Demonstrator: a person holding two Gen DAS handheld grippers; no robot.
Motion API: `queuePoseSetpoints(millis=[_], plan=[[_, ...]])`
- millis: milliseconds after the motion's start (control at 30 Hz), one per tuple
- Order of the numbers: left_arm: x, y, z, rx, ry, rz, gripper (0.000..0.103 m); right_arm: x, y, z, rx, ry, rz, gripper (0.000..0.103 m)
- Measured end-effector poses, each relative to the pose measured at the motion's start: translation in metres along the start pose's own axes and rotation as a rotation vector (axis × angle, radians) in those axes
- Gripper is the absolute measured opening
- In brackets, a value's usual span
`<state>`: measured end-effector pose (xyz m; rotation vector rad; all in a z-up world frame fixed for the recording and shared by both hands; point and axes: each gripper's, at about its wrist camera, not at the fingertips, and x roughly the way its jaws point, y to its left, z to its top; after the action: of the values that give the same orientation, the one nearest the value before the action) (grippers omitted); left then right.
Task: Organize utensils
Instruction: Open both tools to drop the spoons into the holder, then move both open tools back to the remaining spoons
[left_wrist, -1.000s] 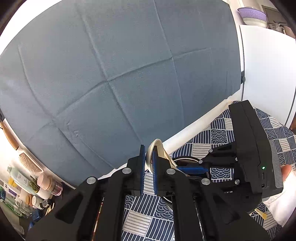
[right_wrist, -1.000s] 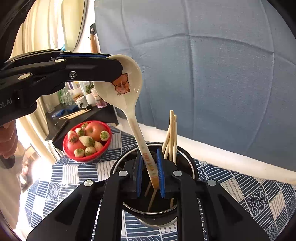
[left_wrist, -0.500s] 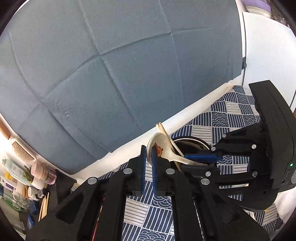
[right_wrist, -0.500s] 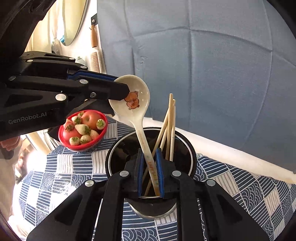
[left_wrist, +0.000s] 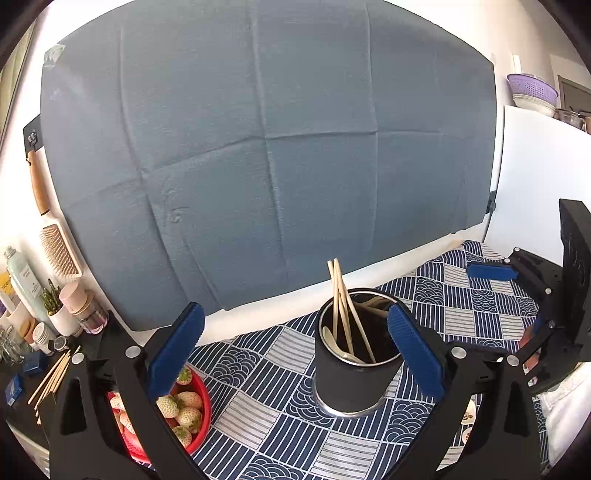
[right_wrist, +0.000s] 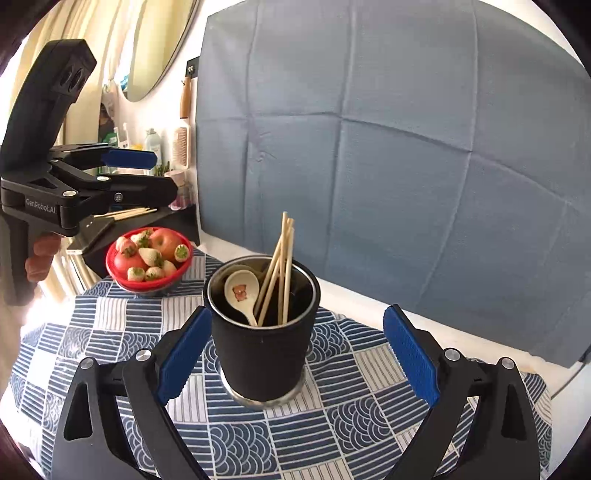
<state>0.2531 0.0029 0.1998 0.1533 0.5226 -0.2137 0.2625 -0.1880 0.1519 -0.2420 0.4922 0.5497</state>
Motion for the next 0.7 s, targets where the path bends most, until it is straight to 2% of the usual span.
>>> queuePoseSetpoints(millis=[167,300,533,700], plan=[[0.006,-0.013,-0.029,-0.015,0.049,-0.049,0.097,-0.01,-0.018,-0.019,0.055,0.055,-0.027,0.09],[0.019,-0.028,-0.052,-0.034,0.098,-0.115,0.097,-0.018,-0.027,-0.037,0.092,0.091,-0.05,0.09],[0.042,-0.064,-0.082,-0.004,0.148,-0.187,0.097,-0.036,-0.033,-0.075,0.087,0.136,-0.104,0.09],[0.054,-0.091,-0.096,0.008,0.168,-0.263,0.097,-0.048,-0.039,-0.104,0.146,0.179,-0.117,0.09]])
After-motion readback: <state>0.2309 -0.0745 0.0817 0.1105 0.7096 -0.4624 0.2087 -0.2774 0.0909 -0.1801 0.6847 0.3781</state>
